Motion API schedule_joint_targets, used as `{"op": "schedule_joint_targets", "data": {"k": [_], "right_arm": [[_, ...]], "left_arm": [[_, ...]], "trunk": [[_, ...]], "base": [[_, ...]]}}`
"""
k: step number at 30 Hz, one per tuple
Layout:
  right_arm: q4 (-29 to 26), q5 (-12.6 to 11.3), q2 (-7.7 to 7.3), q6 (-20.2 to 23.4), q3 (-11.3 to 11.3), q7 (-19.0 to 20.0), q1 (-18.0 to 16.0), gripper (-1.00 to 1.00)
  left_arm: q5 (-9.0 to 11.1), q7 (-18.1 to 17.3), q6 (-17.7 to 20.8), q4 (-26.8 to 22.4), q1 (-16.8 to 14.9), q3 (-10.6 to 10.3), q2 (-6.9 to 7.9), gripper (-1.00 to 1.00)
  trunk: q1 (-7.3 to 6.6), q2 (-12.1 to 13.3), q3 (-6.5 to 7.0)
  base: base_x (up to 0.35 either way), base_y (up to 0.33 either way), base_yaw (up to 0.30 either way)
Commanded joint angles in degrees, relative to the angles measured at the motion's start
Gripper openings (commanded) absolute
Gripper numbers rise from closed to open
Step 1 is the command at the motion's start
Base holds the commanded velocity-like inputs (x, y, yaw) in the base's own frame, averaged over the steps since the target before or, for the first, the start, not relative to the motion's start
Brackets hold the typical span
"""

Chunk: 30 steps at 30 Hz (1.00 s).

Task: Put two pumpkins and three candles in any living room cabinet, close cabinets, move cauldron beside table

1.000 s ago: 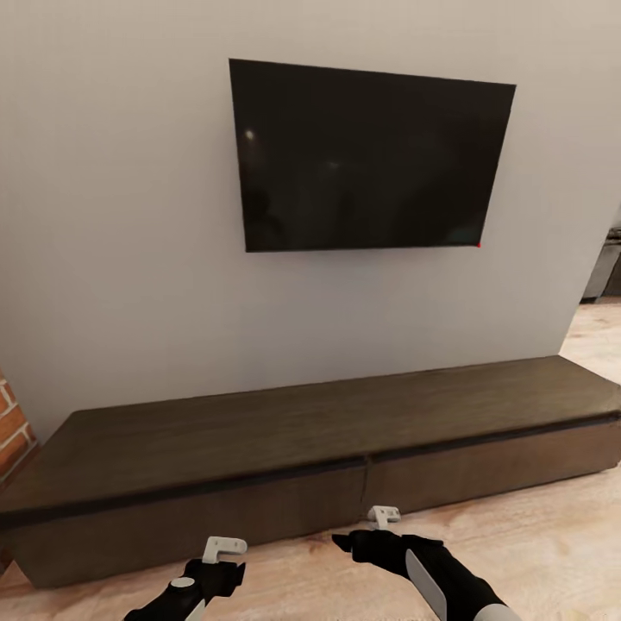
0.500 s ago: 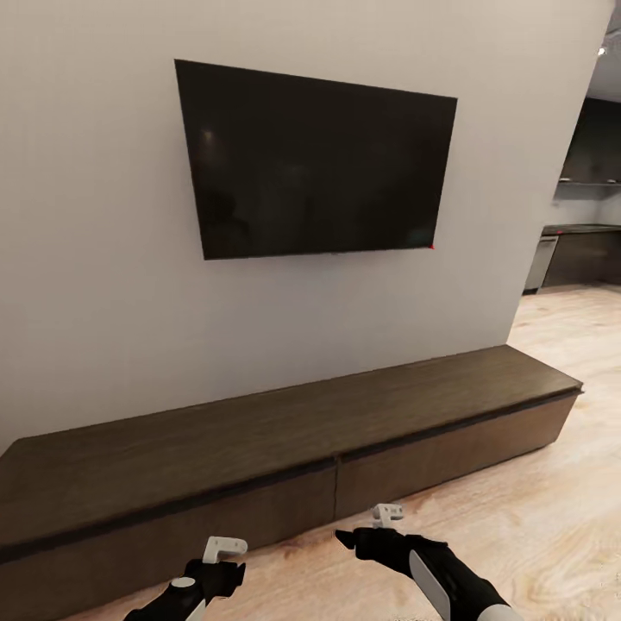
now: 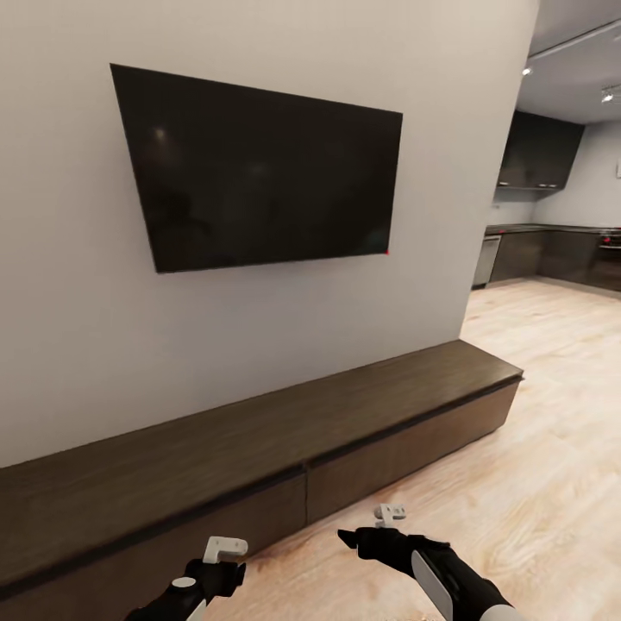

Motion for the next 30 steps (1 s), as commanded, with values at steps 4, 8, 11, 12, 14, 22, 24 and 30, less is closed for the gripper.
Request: {"op": "schedule_joint_targets", "data": {"k": [4, 8, 11, 12, 14, 22, 24, 30], "right_arm": [[-0.05, -0.46, -0.05, 0.27, 0.3, -0.04, -0.02, 1.0], [-0.03, -0.46, -0.04, 0.27, 0.31, -0.04, -0.03, 1.0], [0.0, -0.42, -0.04, 0.27, 0.31, -0.04, -0.03, 1.0], [0.0, -0.41, -0.04, 0.27, 0.31, -0.04, -0.03, 1.0], [0.01, -0.39, -0.05, -0.11, 0.31, -0.04, -0.02, 1.0], [0.09, -0.33, -0.04, -1.91, 0.31, -0.04, 0.02, 1.0], [0.1, -0.31, -0.04, -2.02, 0.31, -0.04, 0.03, 1.0], [0.1, -0.3, -0.07, -2.09, 0.31, -0.04, 0.03, 1.0]], "left_arm": [[0.57, 0.16, -0.07, 0.01, -0.02, -0.48, 0.02, 1.0], [0.57, 0.16, -0.07, 0.01, -0.03, -0.48, 0.02, 1.0], [0.57, 0.16, -0.07, 0.01, -0.04, -0.48, 0.02, 1.0], [0.57, 0.16, -0.07, 0.02, -0.03, -0.48, 0.02, 1.0], [0.57, 0.2, -0.07, 0.03, -0.02, -0.48, 0.02, 1.0], [0.57, 0.25, -0.07, 0.04, -0.02, -0.48, 0.02, 1.0], [0.57, 0.25, -0.07, 0.05, -0.06, -0.48, -0.01, 1.0], [0.57, 0.25, -0.07, 0.05, -0.02, -0.48, -0.05, 1.0]], "trunk": [[-0.89, 1.59, 0.67], [-1.77, 3.2, 1.38], [-2.43, 4.4, 1.92], [-2.65, 4.8, 2.1], [-3.09, 5.6, 2.46], [-4.85, 8.81, 3.9], [-5.29, 9.61, 4.26], [-6.6, 12.02, 5.33]], "base": [[0.0, 0.0, -0.277], [0.0, 0.0, -0.277], [0.0, 0.0, -0.277], [0.0, 0.0, -0.277], [0.0, 0.0, -0.277], [0.0, 0.0, -0.277], [0.0, 0.0, -0.277], [0.0, 0.0, -0.277]]}}
